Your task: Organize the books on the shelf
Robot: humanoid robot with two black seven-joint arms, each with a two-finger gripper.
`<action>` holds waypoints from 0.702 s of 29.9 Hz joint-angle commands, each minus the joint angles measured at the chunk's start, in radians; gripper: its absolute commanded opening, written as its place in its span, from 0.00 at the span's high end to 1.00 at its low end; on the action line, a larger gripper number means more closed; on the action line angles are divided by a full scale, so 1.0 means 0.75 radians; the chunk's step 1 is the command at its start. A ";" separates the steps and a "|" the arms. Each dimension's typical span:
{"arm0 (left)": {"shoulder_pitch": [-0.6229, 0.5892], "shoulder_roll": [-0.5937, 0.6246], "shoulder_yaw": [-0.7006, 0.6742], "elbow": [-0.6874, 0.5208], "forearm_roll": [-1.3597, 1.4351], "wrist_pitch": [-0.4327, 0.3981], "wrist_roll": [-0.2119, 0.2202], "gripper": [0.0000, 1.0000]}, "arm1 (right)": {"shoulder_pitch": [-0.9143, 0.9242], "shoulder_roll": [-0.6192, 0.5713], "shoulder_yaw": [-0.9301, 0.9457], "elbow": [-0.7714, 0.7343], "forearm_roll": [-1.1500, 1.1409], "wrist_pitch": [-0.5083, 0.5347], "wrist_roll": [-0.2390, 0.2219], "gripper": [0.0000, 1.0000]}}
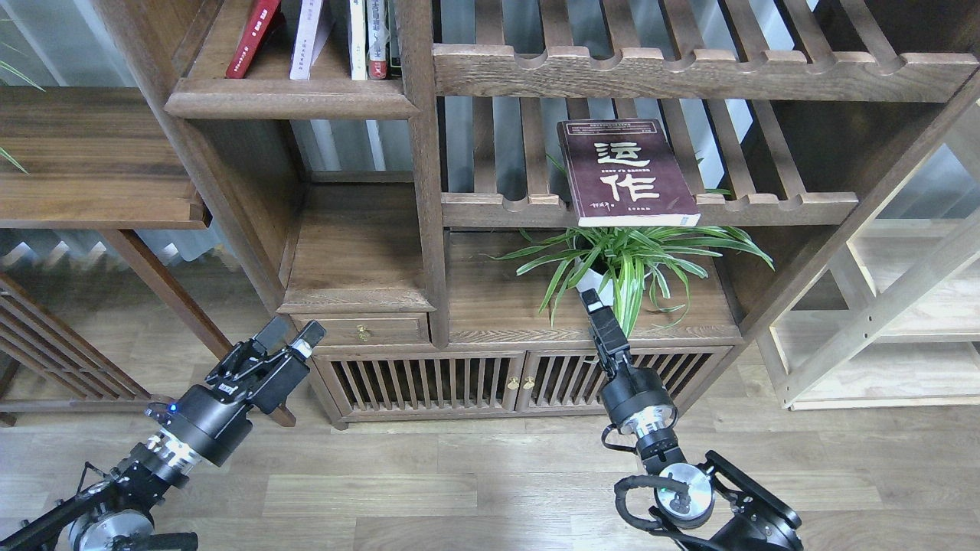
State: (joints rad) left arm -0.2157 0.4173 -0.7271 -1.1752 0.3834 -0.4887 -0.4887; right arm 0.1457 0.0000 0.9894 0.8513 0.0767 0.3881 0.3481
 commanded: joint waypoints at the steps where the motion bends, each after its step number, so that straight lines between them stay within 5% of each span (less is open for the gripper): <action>1: -0.003 -0.002 -0.002 -0.002 0.000 0.000 0.000 0.01 | 0.000 0.000 0.000 0.000 0.000 0.000 0.000 0.00; 21: 0.011 -0.010 -0.020 0.006 -0.006 0.000 0.000 0.01 | -0.002 0.000 0.000 0.000 0.002 0.002 0.004 0.00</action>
State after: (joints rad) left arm -0.2085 0.4107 -0.7396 -1.1721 0.3788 -0.4887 -0.4887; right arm 0.1442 0.0000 0.9898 0.8511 0.0767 0.3896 0.3497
